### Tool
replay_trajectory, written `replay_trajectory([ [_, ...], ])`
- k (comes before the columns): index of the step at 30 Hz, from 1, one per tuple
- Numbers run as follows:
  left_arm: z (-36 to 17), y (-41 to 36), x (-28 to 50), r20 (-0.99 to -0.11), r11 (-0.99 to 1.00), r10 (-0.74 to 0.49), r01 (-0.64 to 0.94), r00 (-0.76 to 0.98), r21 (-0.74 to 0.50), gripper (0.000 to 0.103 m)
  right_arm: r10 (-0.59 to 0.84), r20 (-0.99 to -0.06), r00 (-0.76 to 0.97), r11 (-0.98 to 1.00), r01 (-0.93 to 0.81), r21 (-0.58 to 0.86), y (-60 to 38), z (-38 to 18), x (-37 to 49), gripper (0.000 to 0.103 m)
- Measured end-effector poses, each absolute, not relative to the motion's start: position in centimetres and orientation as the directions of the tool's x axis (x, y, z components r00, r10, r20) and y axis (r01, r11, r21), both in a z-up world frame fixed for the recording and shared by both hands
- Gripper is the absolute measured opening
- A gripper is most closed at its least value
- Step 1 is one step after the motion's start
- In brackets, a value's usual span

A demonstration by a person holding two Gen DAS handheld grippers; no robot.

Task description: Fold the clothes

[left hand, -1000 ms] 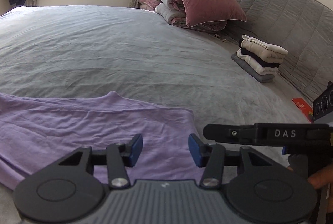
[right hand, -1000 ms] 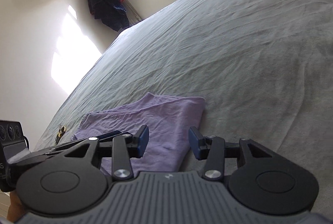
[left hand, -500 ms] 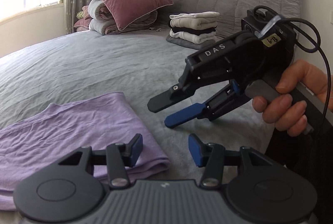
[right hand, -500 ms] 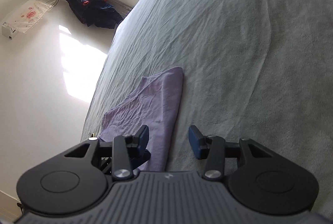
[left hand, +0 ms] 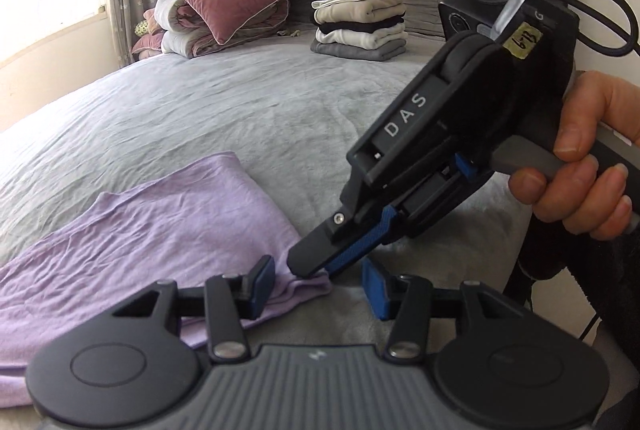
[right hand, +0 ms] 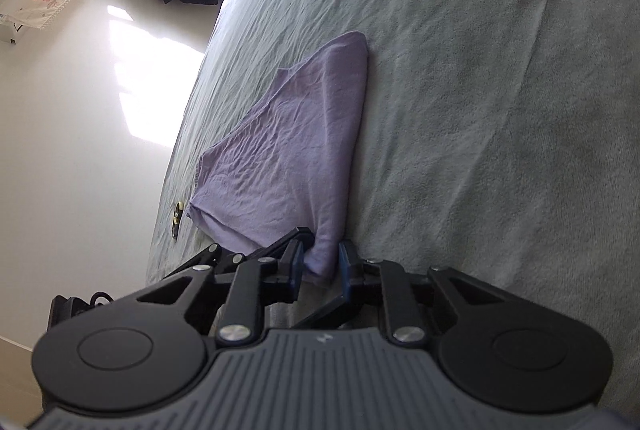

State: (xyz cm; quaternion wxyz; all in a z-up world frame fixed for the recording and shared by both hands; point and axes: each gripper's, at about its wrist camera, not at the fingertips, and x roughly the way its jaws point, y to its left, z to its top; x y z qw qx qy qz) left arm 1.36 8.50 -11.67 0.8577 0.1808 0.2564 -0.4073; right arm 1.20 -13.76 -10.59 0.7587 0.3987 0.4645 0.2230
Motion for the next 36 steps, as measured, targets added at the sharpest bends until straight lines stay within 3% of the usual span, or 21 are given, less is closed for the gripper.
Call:
replay_trajectory([
  [1, -11.7, 8.5, 1.3, -0.583, 0.605, -0.604, 0.789, 0.543, 0.108, 0.049, 0.714, -0.519, 0.469, 0.573, 0.033, 0.819, -14.0, -10.5, 1.2, 0.005],
  [6, -11.6, 8.0, 1.0, -0.547, 0.636, -0.581, 0.755, 0.603, 0.158, 0.047, 0.742, -0.479, 0.469, 0.525, 0.038, 0.85, -15.1, -10.0, 1.4, 0.006],
  [13, -11.9, 7.2, 1.6, -0.532, 0.711, -0.472, 0.66, 0.704, 0.243, 0.007, 0.771, -0.426, 0.474, 0.463, 0.043, 0.885, -16.7, -9.4, 1.7, 0.01],
  [14, -11.9, 7.3, 1.6, -0.53, 0.717, -0.47, 0.655, 0.706, 0.238, 0.006, 0.76, -0.434, 0.484, 0.477, 0.037, 0.878, -16.7, -9.4, 1.7, 0.015],
  [19, -11.5, 7.3, 1.1, -0.512, 0.755, -0.444, 0.614, 0.736, 0.228, 0.005, 0.697, -0.482, 0.53, 0.543, 0.048, 0.838, -16.0, -10.5, 3.5, 0.024],
  [25, -10.8, 6.3, 1.1, -0.506, 0.782, -0.403, 0.574, 0.762, 0.242, 0.005, 0.662, -0.421, 0.62, 0.51, 0.04, 0.859, -16.3, -11.6, 6.5, 0.024],
  [29, -10.6, 5.7, 0.9, -0.524, 0.784, -0.371, 0.561, 0.767, 0.266, 0.005, 0.613, -0.404, 0.678, 0.503, 0.059, 0.862, -16.0, -12.2, 7.9, 0.011],
  [36, -10.7, 3.9, -0.8, -0.517, 0.805, -0.305, 0.506, 0.8, 0.308, 0.004, 0.589, -0.358, 0.724, 0.444, 0.08, 0.893, -16.7, -12.5, 6.5, 0.007],
])
